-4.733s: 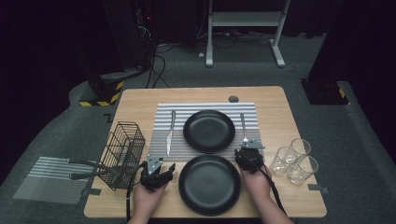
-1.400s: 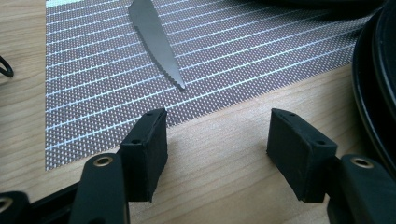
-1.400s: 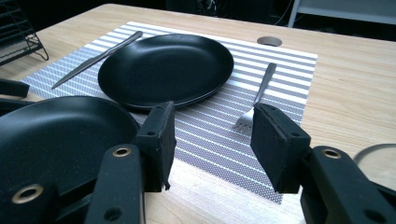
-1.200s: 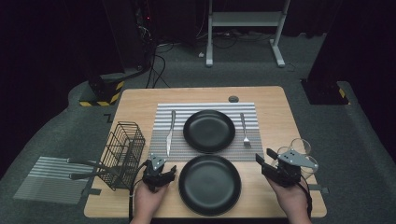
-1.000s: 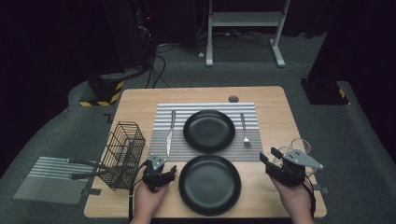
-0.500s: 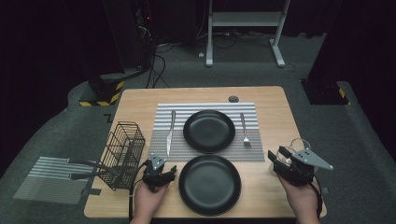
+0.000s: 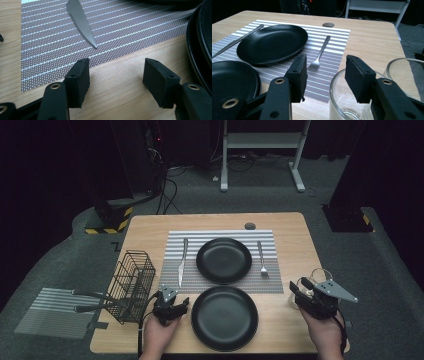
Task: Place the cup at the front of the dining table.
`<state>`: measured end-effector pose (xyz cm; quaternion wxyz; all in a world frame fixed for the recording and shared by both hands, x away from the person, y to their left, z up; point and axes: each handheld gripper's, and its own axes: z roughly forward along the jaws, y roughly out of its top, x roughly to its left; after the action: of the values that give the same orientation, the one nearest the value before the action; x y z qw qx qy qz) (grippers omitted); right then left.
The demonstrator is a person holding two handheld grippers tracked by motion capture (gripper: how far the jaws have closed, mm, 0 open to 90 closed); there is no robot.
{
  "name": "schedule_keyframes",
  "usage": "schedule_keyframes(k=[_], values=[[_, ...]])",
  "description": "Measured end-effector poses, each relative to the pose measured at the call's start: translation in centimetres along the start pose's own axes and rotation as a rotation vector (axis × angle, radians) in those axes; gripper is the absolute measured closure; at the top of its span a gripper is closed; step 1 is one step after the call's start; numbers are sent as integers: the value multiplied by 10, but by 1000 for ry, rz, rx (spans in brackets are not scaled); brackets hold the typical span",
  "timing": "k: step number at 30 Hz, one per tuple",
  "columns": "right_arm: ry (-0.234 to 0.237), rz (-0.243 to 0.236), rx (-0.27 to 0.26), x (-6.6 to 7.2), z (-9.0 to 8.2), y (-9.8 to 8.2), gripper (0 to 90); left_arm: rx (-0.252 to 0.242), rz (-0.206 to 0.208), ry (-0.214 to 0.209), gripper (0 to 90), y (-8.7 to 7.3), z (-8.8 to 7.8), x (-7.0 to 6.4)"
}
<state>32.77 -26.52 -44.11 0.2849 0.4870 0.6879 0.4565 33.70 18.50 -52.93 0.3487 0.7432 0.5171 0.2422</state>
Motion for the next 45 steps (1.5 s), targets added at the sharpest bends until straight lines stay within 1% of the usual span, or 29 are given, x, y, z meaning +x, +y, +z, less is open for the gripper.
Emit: schedule_keyframes(k=[3, 4, 5, 9, 10, 11, 13, 14, 19, 24, 26, 27, 28, 31, 32, 33, 34, 35, 38, 39, 40, 41, 42, 43, 44, 45], values=[[-4, 6, -2, -1, 1, -1, 530, 0, 0, 0, 382, 0, 0, 0], [-11, 8, -24, -1, 4, -2, 536, 1, 1, 0, 382, 0, 0, 0], [-6, 3, 8, -2, 2, -2, 538, 0, 1, -1, 382, 0, 0, 0], [-11, 14, 10, -2, 3, -3, 561, 0, 1, 1, 382, 0, 0, 0], [-13, 18, 2, -3, 3, -4, 571, -1, 0, 1, 382, 0, 0, 0], [-14, 18, 15, -4, 2, -4, 582, 0, 0, 0, 381, 0, 0, 0], [-17, 27, 6, -5, 3, -5, 600, -1, 0, 1, 381, 0, 0, 0], [-12, 33, 17, -6, 2, -5, 614, 0, 0, 1, 382, 0, 0, 0], [-11, 45, 24, -6, 3, -7, 652, 0, 0, -1, 382, 0, 0, 0], [-17, 42, 39, -6, 4, -9, 689, 0, 0, -2, 381, 0, 0, 0], [-27, 43, 9, -5, 7, -10, 698, 0, 0, -1, 381, 0, 0, 0], [-20, 36, 43, -5, 5, -10, 705, 0, 0, 0, 381, 0, 0, 0], [-21, 34, 44, -5, 5, -10, 711, 1, 1, -2, 381, 0, 0, 0], [-28, 33, 25, -4, 7, -11, 730, 0, 0, -2, 382, 0, 0, 0], [-34, 37, 5, -3, 9, -12, 739, 0, 0, -1, 382, 0, 0, 0], [-34, 36, 14, -3, 9, -13, 744, 0, -1, -2, 381, 0, 0, 0], [-28, 31, 39, -4, 7, -12, 749, 0, 0, -1, 382, 0, 0, 0], [-24, 25, 52, -4, 7, -12, 754, 0, 0, -1, 381, 0, 0, 0], [-34, 27, 45, -4, 8, -13, 782, 1, 1, -2, 381, 0, 0, 0], [-34, 32, 28, -4, 9, -13, 782, 0, 0, -1, 381, 0, 0, 0], [-35, 32, 27, -4, 9, -13, 783, 0, 0, -2, 382, 0, 0, 0], [-36, 24, 34, -4, 8, -13, 785, 0, 0, -2, 382, 0, 0, 0], [-32, 24, 54, -3, 7, -12, 794, 1, 0, -2, 382, 0, 0, 0], [-37, 19, 9, -3, 10, -13, 800, 0, 0, -2, 382, 0, 0, 0], [-30, 19, 55, -3, 6, -12, 803, 0, 0, -1, 382, 0, 0, 0], [-30, 10, 52, -2, 6, -12, 806, 0, 1, -1, 382, 0, 0, 0]])
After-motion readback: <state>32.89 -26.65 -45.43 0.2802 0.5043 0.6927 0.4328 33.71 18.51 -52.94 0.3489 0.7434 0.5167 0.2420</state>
